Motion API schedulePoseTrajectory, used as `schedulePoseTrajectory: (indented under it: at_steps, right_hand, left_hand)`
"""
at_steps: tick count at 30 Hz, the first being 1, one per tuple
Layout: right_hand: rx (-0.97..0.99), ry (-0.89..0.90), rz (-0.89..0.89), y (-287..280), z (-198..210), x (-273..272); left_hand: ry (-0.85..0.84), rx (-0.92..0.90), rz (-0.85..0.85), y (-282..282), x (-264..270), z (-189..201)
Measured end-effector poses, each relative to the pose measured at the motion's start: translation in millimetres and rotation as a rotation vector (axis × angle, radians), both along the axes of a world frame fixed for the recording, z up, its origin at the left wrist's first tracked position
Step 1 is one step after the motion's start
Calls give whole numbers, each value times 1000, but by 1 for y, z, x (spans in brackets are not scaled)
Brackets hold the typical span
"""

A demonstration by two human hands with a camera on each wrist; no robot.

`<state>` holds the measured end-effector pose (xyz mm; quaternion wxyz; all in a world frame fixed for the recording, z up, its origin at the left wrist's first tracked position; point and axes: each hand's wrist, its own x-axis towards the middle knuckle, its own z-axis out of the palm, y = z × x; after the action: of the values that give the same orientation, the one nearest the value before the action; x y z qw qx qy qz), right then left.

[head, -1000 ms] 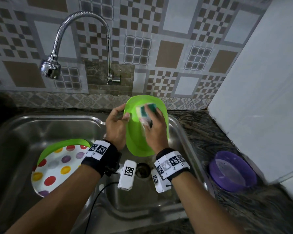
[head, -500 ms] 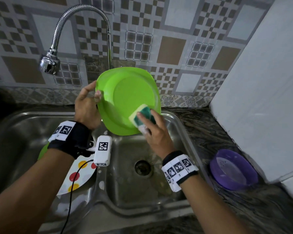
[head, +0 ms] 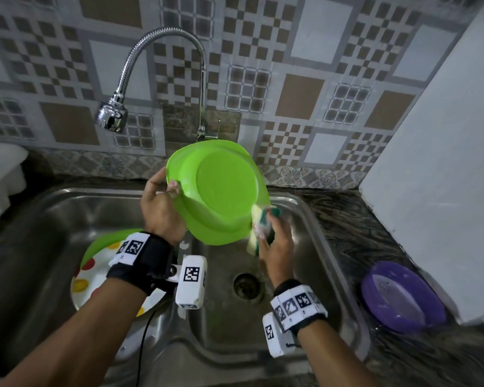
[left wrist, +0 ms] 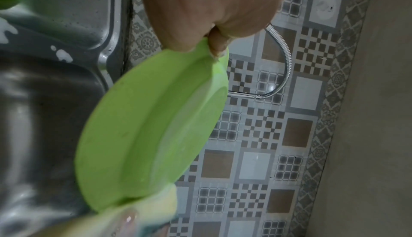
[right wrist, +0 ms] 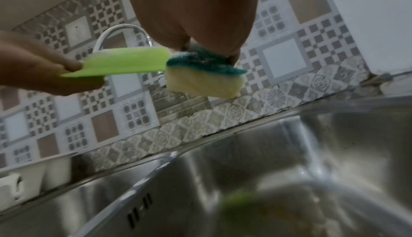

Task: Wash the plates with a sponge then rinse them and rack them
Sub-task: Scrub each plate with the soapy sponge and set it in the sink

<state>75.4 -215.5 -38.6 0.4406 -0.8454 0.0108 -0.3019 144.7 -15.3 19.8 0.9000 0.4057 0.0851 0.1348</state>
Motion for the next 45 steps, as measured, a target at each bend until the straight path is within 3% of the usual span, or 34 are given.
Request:
schedulePoseTrajectory:
  at_steps: [4, 9, 12, 18, 24, 29, 36, 40, 45]
  right_hand:
    - [60, -1, 135, 27, -15, -4]
    - [-98, 28, 336, 62, -18, -11]
    - [-183, 14, 482, 87, -8, -12]
    - [-132, -80, 485, 93, 16, 5]
    - [5, 55, 424, 81, 29, 24]
    - [3, 114, 350, 76, 22, 33]
    - [45, 183, 319, 65, 13, 31]
    - [69, 207, 310, 55, 10, 29]
    - [39, 200, 222, 42, 7, 23]
  left_hand:
    - [6, -26, 41, 0, -5, -4]
    - [20, -10, 47, 3, -15, -2]
    - [14, 101, 65, 18, -24, -3]
    - [-211, 579, 64, 101, -33, -19]
    - [-39, 1343, 13, 160, -16, -66]
    - [93, 1566, -222, 163, -10, -105]
    - [201, 1393, -688, 134, -13, -139]
    - [472, 774, -632, 127, -9, -152]
    - [479, 403, -523, 115, -9, -125]
